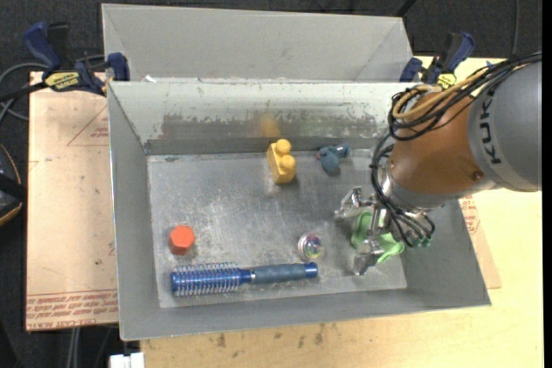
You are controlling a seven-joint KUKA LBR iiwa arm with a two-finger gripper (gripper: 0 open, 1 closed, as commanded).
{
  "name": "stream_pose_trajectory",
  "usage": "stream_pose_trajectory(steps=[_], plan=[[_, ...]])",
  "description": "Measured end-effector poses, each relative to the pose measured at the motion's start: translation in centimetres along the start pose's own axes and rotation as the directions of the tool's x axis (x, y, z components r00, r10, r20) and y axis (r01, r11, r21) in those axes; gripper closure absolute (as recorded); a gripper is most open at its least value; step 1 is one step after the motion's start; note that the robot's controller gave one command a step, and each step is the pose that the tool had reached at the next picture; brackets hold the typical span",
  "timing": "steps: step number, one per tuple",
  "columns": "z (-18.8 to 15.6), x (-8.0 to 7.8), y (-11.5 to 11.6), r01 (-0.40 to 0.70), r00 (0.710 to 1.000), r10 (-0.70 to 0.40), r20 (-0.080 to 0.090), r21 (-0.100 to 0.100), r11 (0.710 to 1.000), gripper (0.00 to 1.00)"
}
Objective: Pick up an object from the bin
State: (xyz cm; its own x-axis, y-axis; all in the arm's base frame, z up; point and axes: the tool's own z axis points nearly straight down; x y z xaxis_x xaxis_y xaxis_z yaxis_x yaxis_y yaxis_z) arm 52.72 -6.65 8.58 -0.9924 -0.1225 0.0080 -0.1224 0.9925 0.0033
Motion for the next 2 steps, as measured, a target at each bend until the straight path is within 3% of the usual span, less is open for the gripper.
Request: stream_pose_trajectory(steps=[1,2], plan=[[-1.9,0.3,-6.4,0.234,0.972,-0.234,0.010,0.008,0.972,0.00],[-1.7,4.4,-4.6,0.172,0.985,-0.172,0.011,0.005,0.985,0.00]])
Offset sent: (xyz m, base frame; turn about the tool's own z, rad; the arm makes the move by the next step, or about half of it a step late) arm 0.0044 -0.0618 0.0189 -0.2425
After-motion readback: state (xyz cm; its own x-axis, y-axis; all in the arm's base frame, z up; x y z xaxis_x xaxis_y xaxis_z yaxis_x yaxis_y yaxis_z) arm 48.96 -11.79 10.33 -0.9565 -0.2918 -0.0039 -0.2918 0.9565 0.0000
